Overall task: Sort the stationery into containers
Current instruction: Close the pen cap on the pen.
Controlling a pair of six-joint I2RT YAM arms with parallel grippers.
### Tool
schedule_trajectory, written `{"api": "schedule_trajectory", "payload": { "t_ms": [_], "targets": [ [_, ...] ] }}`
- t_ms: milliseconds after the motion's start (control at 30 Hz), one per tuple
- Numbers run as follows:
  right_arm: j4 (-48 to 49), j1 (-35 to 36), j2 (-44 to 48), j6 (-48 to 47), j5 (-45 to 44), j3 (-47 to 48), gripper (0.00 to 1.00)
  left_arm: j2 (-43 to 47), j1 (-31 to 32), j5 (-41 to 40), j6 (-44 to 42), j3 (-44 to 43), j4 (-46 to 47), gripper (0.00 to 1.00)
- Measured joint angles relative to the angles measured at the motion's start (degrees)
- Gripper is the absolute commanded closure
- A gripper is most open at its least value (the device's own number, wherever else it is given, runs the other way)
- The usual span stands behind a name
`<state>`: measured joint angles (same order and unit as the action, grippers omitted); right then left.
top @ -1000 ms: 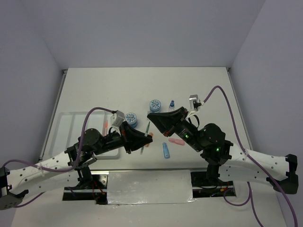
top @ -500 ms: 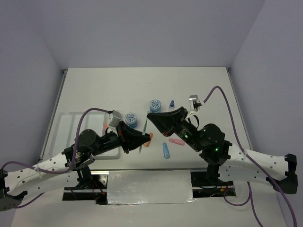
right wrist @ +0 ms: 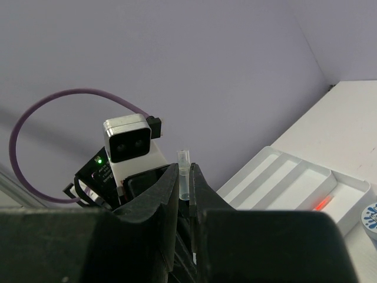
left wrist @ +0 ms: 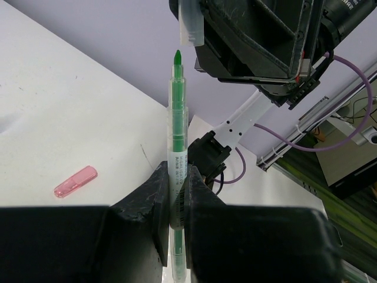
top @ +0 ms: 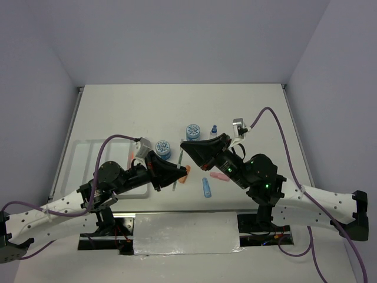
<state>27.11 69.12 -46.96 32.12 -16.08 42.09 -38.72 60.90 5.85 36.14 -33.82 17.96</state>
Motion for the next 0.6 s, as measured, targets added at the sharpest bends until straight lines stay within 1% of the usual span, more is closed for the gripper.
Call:
{"api": "schedule_trajectory", "payload": {
  "t_ms": [600],
  "targets": [
    [0.28,0.00,-0.85,-0.44,0.11,-0.15,1.00,0.72,0.00,-0.09,-0.02,0.17,-0.46,1.00]
  ]
}}
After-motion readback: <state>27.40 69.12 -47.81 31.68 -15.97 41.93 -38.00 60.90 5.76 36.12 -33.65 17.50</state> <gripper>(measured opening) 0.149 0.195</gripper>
